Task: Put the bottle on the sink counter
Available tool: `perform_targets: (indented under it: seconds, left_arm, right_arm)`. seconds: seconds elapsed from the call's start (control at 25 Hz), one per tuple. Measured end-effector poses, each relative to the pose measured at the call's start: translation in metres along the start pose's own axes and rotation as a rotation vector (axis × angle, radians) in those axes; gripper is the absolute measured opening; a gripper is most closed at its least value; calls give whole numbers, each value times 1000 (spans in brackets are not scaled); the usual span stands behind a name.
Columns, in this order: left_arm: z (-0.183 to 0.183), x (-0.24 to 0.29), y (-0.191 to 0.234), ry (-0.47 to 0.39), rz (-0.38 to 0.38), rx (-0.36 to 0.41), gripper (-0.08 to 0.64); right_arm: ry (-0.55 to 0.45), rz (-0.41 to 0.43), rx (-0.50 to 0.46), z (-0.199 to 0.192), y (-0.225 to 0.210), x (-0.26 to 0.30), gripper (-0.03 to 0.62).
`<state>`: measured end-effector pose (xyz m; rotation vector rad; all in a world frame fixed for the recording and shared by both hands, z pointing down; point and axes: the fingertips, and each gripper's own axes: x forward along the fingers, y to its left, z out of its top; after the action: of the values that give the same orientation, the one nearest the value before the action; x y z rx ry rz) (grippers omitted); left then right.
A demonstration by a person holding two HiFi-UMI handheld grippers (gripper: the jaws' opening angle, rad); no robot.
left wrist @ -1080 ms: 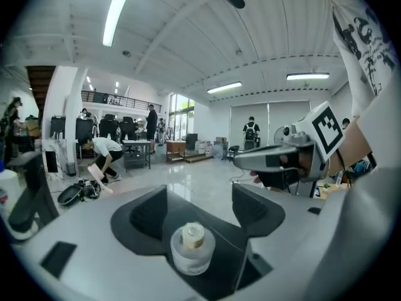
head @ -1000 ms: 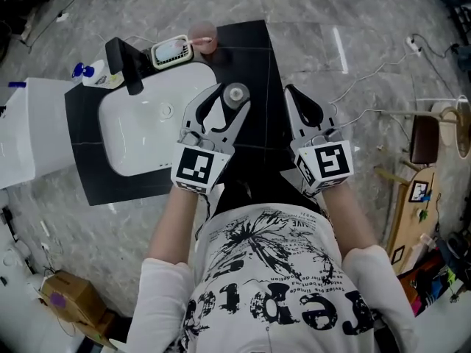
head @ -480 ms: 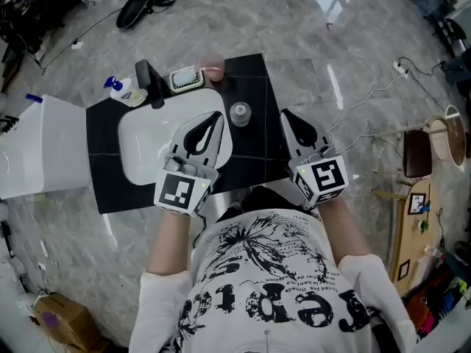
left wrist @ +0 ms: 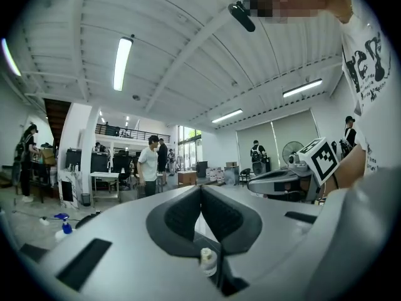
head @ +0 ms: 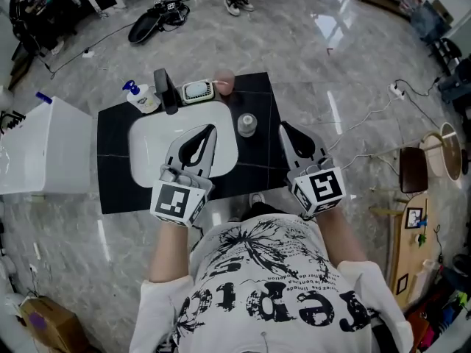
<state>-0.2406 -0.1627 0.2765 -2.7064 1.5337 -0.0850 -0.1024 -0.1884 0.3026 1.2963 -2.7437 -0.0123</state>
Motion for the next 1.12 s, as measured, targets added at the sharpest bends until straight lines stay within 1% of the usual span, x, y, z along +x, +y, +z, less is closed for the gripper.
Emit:
perform_targets:
  seconds: [0.16, 0.4, 0.68, 1.12]
  left_arm:
    - [2, -4, 2, -7, -8, -11, 14]
    - [8, -1, 4, -12, -7, 1, 14]
    - [4, 5, 0, 7, -23, 11, 14]
    - [-2, 17, 7, 17, -26, 8, 14]
  right_arm:
    - [2, 7, 0, 3, 7, 1, 12]
    - [12, 15, 1, 3, 8, 3, 12]
    - [10, 11, -8, 3, 4, 5, 12]
    - [2, 6, -24, 3, -2, 16, 12]
